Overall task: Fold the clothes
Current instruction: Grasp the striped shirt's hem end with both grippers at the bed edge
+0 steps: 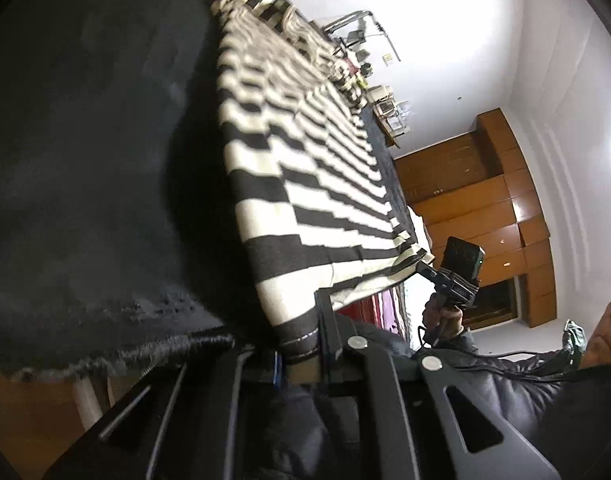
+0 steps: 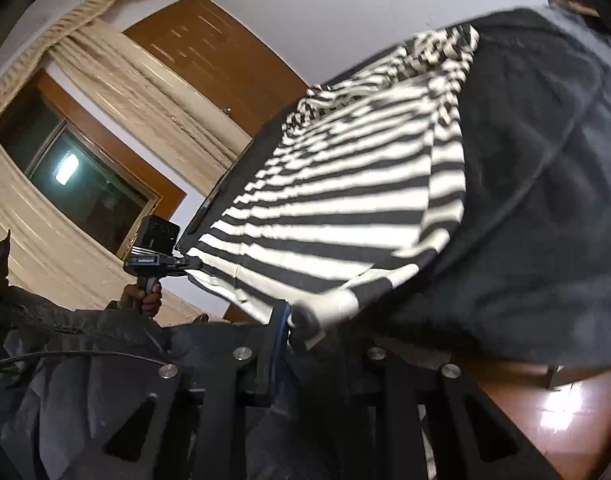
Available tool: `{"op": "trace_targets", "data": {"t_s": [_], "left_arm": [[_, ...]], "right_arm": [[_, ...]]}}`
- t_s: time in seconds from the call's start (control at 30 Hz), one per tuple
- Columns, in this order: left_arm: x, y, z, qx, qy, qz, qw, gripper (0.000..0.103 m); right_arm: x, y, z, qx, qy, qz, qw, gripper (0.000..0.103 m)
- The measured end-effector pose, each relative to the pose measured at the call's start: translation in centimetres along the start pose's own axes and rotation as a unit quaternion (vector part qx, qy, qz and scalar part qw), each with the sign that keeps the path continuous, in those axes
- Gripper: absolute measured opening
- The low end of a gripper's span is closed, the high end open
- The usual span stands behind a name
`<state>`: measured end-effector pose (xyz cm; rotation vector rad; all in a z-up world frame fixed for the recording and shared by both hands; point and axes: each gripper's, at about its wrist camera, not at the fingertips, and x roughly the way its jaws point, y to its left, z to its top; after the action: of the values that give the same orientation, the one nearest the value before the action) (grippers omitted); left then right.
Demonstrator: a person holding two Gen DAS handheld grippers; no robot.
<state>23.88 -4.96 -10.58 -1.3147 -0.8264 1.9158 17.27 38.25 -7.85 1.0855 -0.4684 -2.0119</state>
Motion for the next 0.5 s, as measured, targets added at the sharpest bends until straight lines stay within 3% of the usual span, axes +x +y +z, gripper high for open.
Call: {"op": "trace_targets", "data": {"t_s": [0.17,0.3,0.5], "left_arm": [[-2.2,-0.4,1.4,0.008,-0.036,-0.010,0.9993,0.014],[-2.6,-0.2,1.3,0.004,-0.041,-0.012,0.9991,0.014],[-2.2,-0.1,0.6,-0.026,-0.033,-0.030,0.9987,0.014]], "right_arm": [[0.0,0.4,1.3,-0.020,-0.011,-0.018,1.000,0.023],[-0.1,0.2,1.5,-0.031,-0.002,-0.060,0.998,0.023],[0.0,-1.4,1.1,-0.007,0.007,-0.066,0.998,0.023]]}}
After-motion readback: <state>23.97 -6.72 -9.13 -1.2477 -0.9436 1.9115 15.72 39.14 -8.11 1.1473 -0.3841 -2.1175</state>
